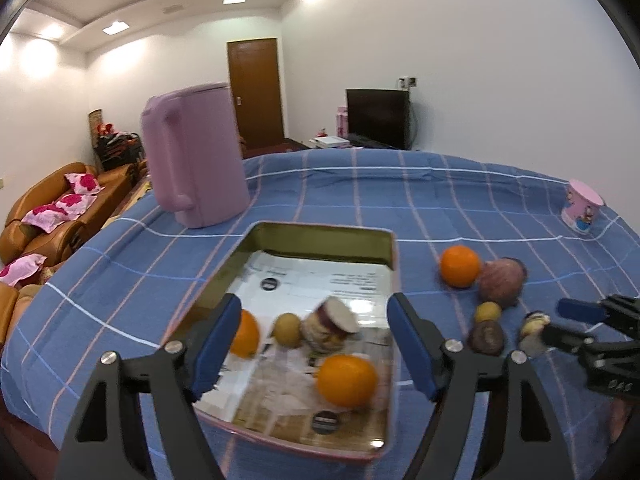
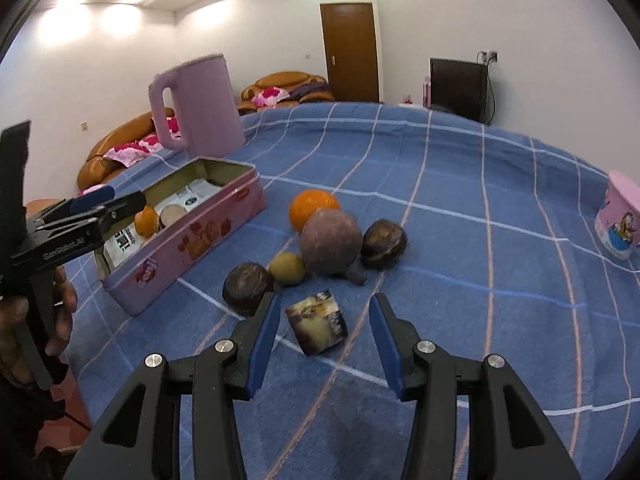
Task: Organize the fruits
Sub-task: 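Grasp the small printed packet with the right gripper while the left gripper moves toward the dark brown fruit, then grasp the dark brown round fruit with the left gripper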
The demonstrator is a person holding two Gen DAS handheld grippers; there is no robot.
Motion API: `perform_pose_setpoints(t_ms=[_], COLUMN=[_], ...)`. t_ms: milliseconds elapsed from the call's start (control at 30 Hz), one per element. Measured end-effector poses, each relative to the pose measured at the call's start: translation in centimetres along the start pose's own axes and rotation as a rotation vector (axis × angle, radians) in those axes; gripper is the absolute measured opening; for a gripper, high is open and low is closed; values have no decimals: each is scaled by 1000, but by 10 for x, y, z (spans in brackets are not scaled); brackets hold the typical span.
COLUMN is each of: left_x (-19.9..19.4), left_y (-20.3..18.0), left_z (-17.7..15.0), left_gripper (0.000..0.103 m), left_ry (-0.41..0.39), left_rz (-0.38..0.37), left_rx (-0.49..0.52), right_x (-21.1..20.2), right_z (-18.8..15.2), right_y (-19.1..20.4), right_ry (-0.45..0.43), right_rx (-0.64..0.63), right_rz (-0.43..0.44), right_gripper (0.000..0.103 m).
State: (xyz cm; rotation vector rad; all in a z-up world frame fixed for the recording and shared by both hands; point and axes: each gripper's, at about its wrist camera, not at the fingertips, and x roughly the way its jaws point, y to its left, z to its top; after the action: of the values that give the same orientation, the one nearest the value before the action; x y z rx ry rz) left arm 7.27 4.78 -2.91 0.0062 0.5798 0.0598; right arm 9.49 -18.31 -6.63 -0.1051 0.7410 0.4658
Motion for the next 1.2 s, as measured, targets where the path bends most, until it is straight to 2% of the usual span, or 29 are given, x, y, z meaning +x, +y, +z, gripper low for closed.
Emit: perform_pose_setpoints(t_ms=[100,200,400,433,533,767,1000,1100,1200], left_x=[-2,-3,1,2,4,10,27,38,45], left_y=[-12,-24,-40,-42,-50,-78,-100,-101,-104], left_z=[1,1,1,1,-1,-4,-8,-10,-11], left_gripper=[85,94,94,94,95,95,92,79,76], left_ry=[4,2,22,25,43,76,154,210,233], left_rz=[-44,-36,-35,-37,-55,-100,-154,-182,-188], left_rx=[10,38,72,74,80,132,158,140,136], right_x=[7,13,25,25,16,1,-3,-5,-4], right_z=[0,1,0,0,1,2,3,3,2], right_y=[4,5,3,2,-2,-17,-30,-34,-34], right_ry=[32,62,119,117,67,3,-18,-26,-23], right_rx=[-9,-11,-13,-9,10,53,114,131,133], right_rz=[1,1,21,17,17,-69,-79,-76,-74], right_gripper=[49,48,48,39,38,38,38,38,39])
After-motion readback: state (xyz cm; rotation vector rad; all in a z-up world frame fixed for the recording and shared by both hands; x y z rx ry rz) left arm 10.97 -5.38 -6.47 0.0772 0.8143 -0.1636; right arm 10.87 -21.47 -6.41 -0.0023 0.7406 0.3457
